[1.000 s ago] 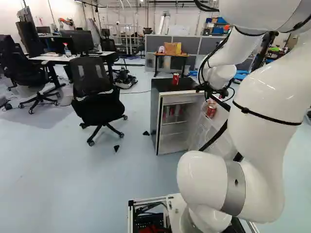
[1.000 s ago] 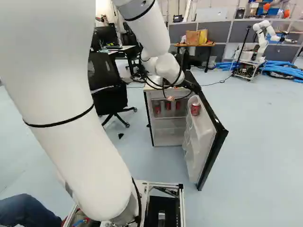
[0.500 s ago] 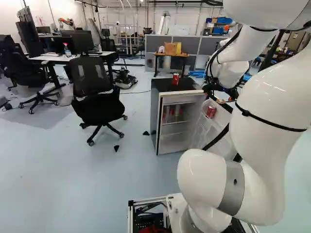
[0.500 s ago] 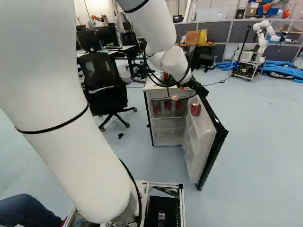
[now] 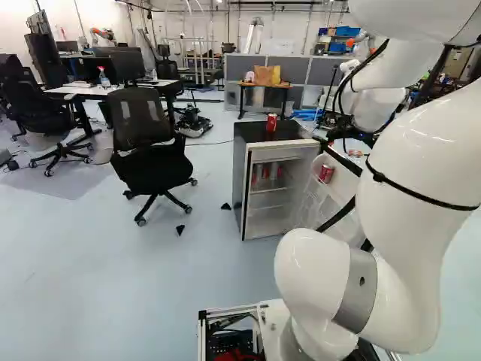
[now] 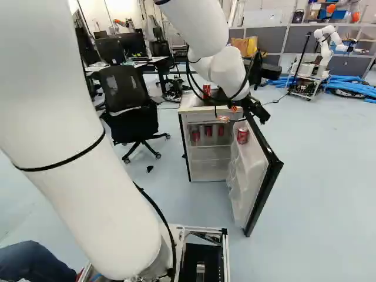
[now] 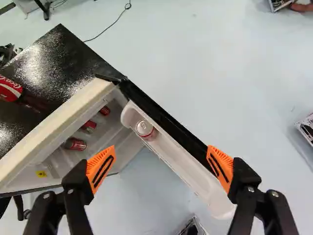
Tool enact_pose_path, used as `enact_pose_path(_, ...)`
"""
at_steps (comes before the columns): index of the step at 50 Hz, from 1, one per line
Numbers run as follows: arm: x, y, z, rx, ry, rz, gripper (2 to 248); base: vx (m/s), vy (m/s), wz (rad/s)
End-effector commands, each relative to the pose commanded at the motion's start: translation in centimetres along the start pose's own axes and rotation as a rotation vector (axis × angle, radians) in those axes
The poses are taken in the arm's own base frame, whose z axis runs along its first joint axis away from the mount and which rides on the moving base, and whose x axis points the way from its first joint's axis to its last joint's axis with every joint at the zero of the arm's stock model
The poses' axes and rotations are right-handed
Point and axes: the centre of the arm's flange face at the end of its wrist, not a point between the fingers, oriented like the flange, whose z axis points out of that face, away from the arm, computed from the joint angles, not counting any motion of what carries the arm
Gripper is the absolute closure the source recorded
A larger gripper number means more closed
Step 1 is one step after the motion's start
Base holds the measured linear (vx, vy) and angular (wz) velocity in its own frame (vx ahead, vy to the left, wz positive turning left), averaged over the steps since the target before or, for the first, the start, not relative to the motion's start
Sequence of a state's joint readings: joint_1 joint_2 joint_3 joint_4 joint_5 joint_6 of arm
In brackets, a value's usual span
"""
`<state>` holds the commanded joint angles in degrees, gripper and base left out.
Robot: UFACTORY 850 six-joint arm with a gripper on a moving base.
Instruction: Grab a drink from the fridge
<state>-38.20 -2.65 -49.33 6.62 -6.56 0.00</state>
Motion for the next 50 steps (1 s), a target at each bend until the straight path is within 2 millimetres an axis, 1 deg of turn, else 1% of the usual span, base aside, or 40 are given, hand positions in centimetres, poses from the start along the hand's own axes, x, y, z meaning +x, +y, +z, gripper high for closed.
enact_pose_path(20, 1.4, 2.9, -1.6, -0.025, -0.051, 0.108, 3, 0.000, 0.000, 0.000)
enact_pose_path(50, 2.2, 7.3, -0.5, -0.036, -0.184, 0.312, 3, 0.000, 0.000, 0.000)
